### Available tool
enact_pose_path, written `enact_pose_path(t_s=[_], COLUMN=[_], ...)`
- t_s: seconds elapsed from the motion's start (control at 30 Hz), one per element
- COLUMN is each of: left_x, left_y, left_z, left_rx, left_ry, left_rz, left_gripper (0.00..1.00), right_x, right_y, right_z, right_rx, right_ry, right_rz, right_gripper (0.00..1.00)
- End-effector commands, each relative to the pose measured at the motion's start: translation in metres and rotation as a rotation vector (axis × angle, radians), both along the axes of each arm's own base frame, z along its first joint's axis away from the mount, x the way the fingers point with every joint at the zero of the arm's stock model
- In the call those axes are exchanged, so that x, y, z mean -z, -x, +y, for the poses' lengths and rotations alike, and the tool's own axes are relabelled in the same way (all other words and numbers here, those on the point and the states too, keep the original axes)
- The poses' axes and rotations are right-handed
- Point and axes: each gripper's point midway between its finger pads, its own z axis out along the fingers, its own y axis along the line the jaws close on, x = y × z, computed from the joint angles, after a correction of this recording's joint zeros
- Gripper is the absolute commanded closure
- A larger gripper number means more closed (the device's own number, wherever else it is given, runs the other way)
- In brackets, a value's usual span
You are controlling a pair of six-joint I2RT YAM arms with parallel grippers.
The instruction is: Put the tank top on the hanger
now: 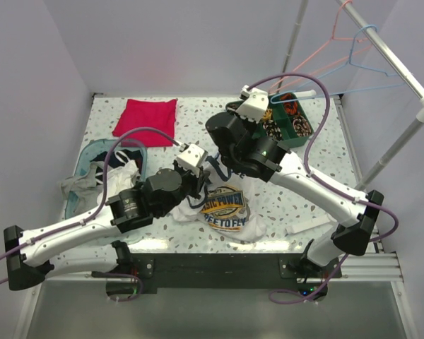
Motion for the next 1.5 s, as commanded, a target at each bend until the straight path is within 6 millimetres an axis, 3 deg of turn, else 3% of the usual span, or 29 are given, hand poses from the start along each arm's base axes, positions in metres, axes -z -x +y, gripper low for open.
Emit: enact_pose_path(t_s=[0.0,0.03,0.1,0.43,0.7,0.8,0.97,1.13,1.23,1.37,1.47], left_x=[-0.028,-0.03,-0.033,-0.043,-0.051,-0.055,-0.07,-0.088,-0.112,-0.161,-0.176], left_y=[-0.011,-0.012,-0.012,-0.009,-0.006,-0.003,0.002,0.007,0.01,0.019,0.024], left_z=[0.004,0.005,0.008,0.014,0.021,0.021,0.027,0.028,0.03,0.037,0.037], left_rx=[-0.069,-0.074,-0.084,-0.092,-0.092,-0.078,-0.069,-0.03,0.0,0.048,0.079], left_ry=[0.075,0.084,0.092,0.149,0.192,0.199,0.226,0.221,0.197,0.207,0.21], left_rz=[-0.069,-0.072,-0.081,-0.095,-0.107,-0.108,-0.111,-0.13,-0.17,-0.227,-0.246], left_gripper=[1.0,1.0,1.0,1.0,1.0,1.0,1.0,1.0,1.0,1.0,1.0], right_x=[-0.023,-0.025,-0.027,-0.026,-0.037,-0.041,-0.075,-0.089,-0.094,-0.112,-0.124], right_y=[0.008,0.009,0.01,0.017,0.038,0.049,0.076,0.096,0.103,0.11,0.112], right_z=[-0.004,-0.006,0.001,0.009,0.008,0.008,-0.003,-0.006,-0.016,-0.041,-0.06], right_rx=[-0.039,-0.054,-0.095,-0.224,-0.403,-0.482,-0.607,-0.715,-0.713,-0.666,-0.616], right_ry=[-0.075,-0.066,-0.08,-0.06,-0.014,-0.031,-0.089,-0.088,-0.097,-0.107,-0.101], right_rz=[-0.042,-0.044,-0.051,-0.066,-0.11,-0.148,-0.269,-0.331,-0.344,-0.379,-0.407], right_gripper=[1.0,0.98,0.85,0.49,0.17,0.1,0.04,0.03,0.02,0.02,0.02])
